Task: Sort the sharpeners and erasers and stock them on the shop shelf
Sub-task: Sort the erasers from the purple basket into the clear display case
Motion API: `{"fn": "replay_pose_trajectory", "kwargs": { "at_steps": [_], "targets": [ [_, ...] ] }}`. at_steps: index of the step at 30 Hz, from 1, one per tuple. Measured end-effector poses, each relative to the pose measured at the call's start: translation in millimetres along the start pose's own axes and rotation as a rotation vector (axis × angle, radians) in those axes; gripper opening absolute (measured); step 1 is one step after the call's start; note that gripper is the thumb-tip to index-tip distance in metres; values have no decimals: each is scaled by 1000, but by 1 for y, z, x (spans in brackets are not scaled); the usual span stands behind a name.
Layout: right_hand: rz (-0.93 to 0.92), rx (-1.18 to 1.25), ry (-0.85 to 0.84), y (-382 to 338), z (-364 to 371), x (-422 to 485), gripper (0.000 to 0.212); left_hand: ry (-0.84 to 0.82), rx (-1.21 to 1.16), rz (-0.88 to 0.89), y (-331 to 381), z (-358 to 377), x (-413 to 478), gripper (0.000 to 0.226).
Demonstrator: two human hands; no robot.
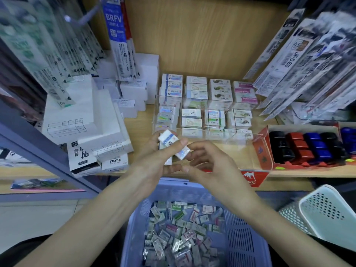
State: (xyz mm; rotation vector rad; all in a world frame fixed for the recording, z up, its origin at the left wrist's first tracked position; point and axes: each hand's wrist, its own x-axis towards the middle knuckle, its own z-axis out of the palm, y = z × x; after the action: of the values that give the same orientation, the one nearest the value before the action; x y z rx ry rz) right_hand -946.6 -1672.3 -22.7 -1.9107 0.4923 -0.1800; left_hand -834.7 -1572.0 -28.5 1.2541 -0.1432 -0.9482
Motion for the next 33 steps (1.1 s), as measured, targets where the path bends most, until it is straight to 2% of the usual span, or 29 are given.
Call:
{"fn": "replay_pose_trajectory", "kwargs": {
  "at_steps": [3, 7, 11, 15, 18, 21, 27, 33],
  "targets": [
    [-16, 79, 158, 1, -2, 4, 14, -51, 19, -1, 1, 6, -3, 39],
    [3, 160, 129, 1, -9, 1, 17, -96, 48, -3, -1, 7, -3, 40],
    [-81, -118, 149, 6, -4, -1, 36, -150, 51, -51, -6, 10, -4, 40],
    [-209, -241, 233, 11, -5, 0, 34, -142, 55, -34, -2, 15, -6, 45],
    [-214, -250, 294, 11, -10, 2, 33, -106, -39, -76, 6, 16, -5, 49],
    [-204, -274, 301, 13, -13, 3, 34, -66, -74, -79, 7, 14, -6, 32],
    [-191, -426, 293, 18, -10, -2, 32, 21, 29, -35, -2, 10, -2, 12],
    [-166, -523, 324, 19, -12, 0, 28, 15, 80, -33, -7, 11, 0, 11]
  ]
}}
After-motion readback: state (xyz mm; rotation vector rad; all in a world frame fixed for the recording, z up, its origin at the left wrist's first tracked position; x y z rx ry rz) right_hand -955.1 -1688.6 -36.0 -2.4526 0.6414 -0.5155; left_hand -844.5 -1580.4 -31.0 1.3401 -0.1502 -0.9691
